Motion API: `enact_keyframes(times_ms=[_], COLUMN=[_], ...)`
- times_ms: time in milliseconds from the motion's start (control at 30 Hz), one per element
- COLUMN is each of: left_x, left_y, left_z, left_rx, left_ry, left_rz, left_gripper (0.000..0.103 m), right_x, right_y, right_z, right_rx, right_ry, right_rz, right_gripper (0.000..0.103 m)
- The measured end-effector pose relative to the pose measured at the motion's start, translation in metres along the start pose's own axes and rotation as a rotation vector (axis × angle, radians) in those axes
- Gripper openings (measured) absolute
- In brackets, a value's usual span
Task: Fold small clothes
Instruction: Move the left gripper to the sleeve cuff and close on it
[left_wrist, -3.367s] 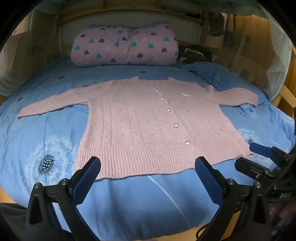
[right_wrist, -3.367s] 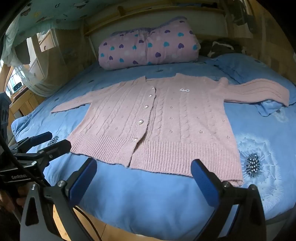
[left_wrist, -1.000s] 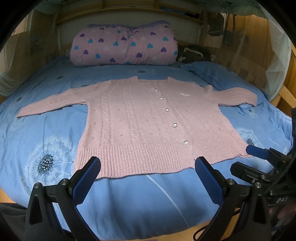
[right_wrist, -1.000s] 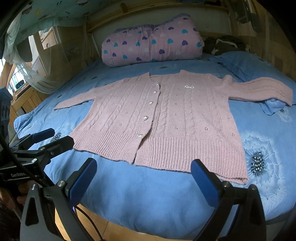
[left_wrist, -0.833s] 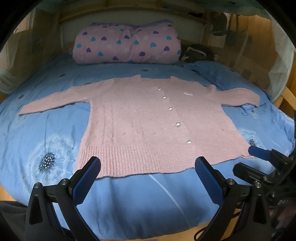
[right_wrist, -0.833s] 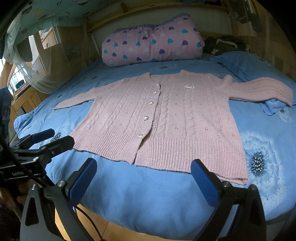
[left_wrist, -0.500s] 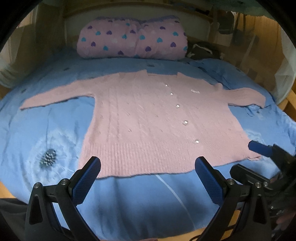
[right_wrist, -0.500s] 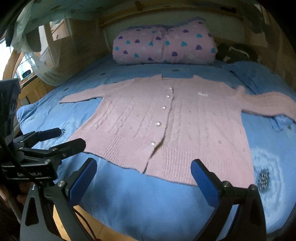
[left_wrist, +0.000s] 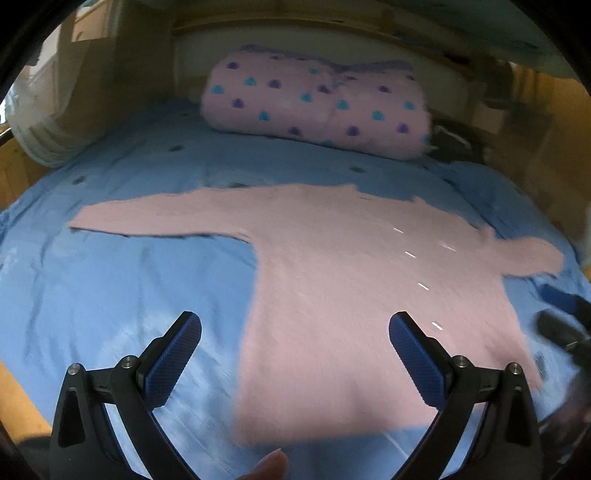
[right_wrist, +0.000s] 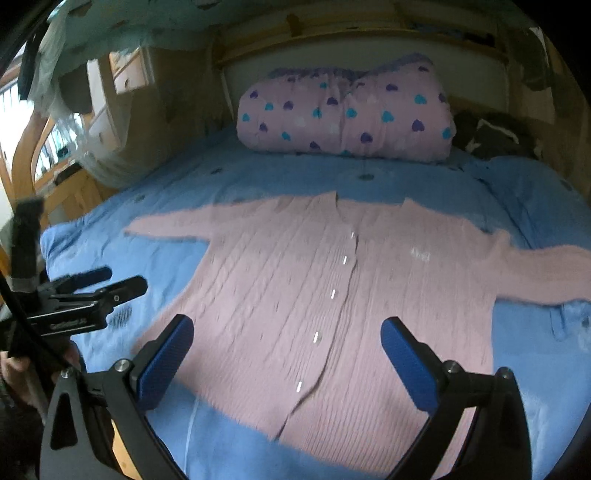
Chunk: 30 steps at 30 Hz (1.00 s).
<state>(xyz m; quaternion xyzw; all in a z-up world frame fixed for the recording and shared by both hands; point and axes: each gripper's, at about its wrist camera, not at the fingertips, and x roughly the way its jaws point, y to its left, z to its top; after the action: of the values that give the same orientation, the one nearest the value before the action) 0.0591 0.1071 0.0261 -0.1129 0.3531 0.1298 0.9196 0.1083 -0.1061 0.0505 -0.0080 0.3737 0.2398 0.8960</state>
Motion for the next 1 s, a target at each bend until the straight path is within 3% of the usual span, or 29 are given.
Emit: enact_keyframes(times_ms=[133,300,467,567,667,767,867,1000], left_x=[0.023,0.046,0.080,0.098,0.114,0.130,0.140,0.147], left_y=[0.046,0.121,0.201,0.242,0.285,0.328,0.360,0.382], left_z=[0.035,0.076,0.095,0.096,0.088,0.080,0.070,0.068], left_rx=[-0.088,-0.204,-0.316,-0.410,-0.493,-0.581,-0.657,-0.669], left_ry=[-0.025,-0.130,-0.119,-0.099,-0.109,-0.078,-0.066,-0.056], left_rz=[0.047,0.106,0.143,0.184,0.091,0.098,0.109,0.113], left_gripper=[0.099,0.099,0.099,0.099,0.099,0.099,0.099,0.099], right_x=[0.014,0.043,0.062,0.061,0.059,0.061,0.061,0.066], right_y=[-0.019,-0.050,-0.091,-0.108,-0.118,-0.115,-0.110,-0.109], right_z=[0.033,0.044,0.024,0.013,0.005,0.000,-0.004,-0.006], right_rx=[-0.008,0.004,0.198,0.301,0.373,0.411,0.391,0.396], right_ry=[-0.048,-0.021,0.074,0.084,0.108,0.131,0.133,0.150], right_rz=[-0.014,-0.030,0.010,0.056,0.104,0.180,0.175,0.175], right_gripper=[0.103,0.103,0.103,0.103,0.103,0.103,0.103,0.103])
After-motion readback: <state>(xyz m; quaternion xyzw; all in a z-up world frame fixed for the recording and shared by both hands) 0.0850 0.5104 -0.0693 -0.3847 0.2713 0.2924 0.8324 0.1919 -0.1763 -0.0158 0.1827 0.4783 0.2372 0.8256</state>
